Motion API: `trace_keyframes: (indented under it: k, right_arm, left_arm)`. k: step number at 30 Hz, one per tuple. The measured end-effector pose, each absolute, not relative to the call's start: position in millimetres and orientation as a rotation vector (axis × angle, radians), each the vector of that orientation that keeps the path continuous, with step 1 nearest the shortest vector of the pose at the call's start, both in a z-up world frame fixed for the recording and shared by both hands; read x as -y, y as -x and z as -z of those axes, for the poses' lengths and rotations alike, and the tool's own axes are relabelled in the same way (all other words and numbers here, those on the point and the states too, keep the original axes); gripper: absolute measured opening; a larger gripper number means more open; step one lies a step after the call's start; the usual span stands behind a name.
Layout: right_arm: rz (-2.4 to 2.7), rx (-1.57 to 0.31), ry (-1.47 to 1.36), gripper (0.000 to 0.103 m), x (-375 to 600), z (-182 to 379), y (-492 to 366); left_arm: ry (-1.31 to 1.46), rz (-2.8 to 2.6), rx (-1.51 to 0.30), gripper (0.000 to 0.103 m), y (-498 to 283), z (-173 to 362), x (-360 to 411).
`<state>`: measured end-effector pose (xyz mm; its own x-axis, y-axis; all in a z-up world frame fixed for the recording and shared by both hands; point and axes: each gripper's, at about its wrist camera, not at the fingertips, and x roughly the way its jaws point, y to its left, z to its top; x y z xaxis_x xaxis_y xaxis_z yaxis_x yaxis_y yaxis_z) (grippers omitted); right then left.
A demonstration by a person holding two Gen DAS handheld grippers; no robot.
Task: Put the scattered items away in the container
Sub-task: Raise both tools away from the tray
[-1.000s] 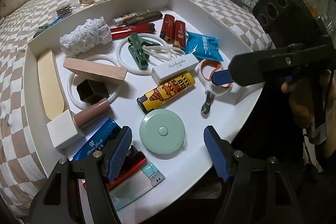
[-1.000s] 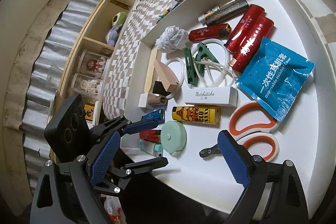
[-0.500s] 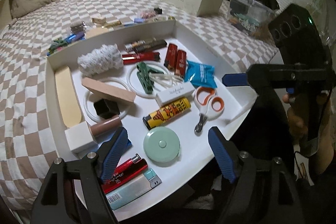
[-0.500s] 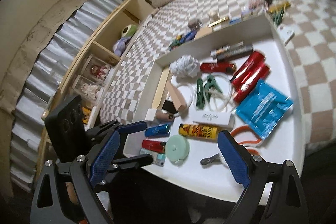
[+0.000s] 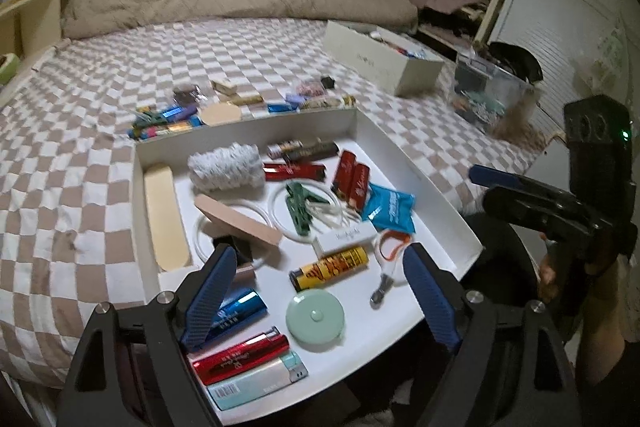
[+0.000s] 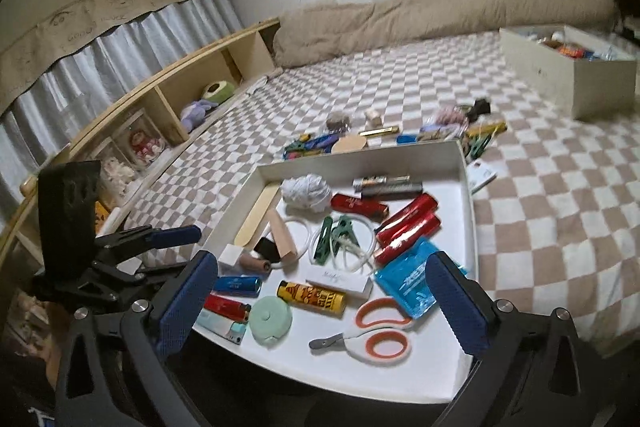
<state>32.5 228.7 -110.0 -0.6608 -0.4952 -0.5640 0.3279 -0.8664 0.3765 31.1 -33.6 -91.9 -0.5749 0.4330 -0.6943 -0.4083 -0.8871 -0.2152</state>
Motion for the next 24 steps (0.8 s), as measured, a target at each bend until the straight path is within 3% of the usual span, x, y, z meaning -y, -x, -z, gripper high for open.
trace_keyframes:
  k: [2,4,6,24]
  right_arm:
    - [2.503,0.344,-0.924,0.103,-231,108,-35]
    - [2.53,0.349,-0.9,0.103,-235,106,-37]
    - [2.557,0.347,-0.881,0.103,-237,105,-39]
    - [2.717,0.263,-0.823,0.103,-249,107,-47]
  left_arm:
    - [1.056,-2.463,0.029,0.086,-33,89,34]
    - [1.027,-2.489,0.029,0.098,-36,86,34]
    - [0.987,-2.52,0.024,0.103,-39,83,33]
    - [0.856,-2.668,0.068,0.103,-40,72,41]
